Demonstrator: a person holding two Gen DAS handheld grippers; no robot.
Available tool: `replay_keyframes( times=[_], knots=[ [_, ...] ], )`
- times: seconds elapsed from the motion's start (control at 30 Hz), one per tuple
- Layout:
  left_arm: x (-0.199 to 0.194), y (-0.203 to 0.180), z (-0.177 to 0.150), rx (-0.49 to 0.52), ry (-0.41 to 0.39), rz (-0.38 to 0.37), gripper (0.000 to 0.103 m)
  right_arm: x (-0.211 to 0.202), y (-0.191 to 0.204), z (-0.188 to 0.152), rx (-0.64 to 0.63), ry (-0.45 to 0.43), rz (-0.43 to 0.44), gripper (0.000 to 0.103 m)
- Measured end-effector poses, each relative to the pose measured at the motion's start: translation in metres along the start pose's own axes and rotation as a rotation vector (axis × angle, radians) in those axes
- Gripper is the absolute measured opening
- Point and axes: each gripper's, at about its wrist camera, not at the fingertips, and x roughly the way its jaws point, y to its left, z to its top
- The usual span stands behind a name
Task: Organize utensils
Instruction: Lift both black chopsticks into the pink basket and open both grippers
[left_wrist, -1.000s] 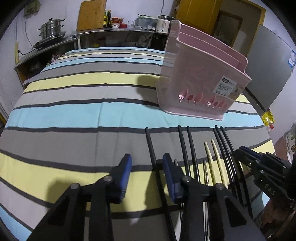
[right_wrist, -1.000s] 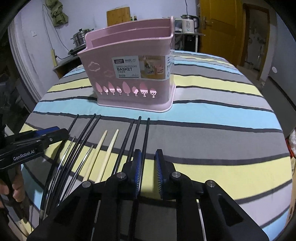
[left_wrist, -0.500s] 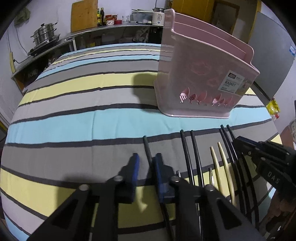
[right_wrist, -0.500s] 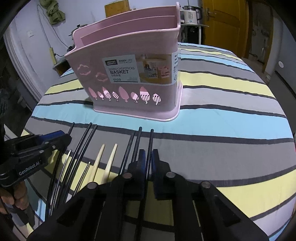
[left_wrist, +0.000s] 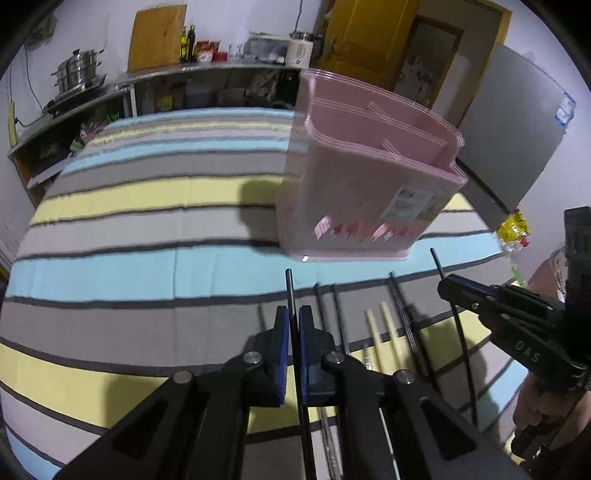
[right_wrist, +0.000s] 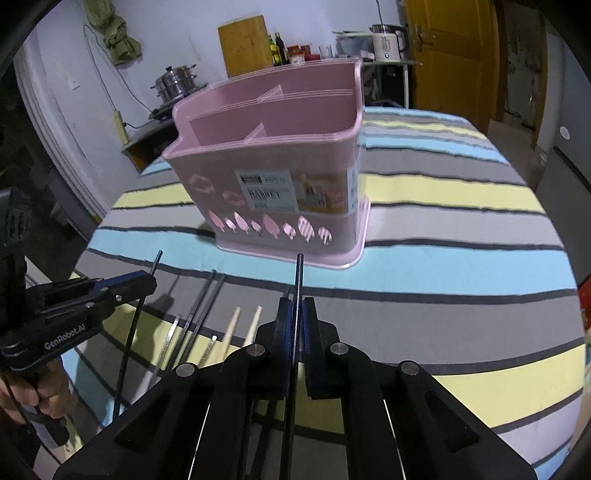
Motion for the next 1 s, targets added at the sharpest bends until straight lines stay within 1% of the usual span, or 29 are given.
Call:
replay_keyframes(
  times=[0.27,0.43,0.83,1.0],
  knots=[
    [-0.052,-0.008,0.019,0.037,-0.095,-0.028,0.005,-0.047,0.007,0.016,-0.017,-0.099,0.014,0.005],
    [-0.074,-0.009,0.028,0.053,-0.138,-0.036,0.005,-0.076,0.011,0.025,-0.027,-0.169,0.017,0.005],
    [-0.113,-0.016,0.043,0.086,-0.202,-0.047,0.005,-0.111,0.025,0.038,-0.067,-0.252,0.017,0.005],
    [-0.125,-0.018,0.056,0.094,-0.228,-0.043,0.005,-0.122,0.029,0.042,-0.071,-0.28,0.028,0.005]
  ],
)
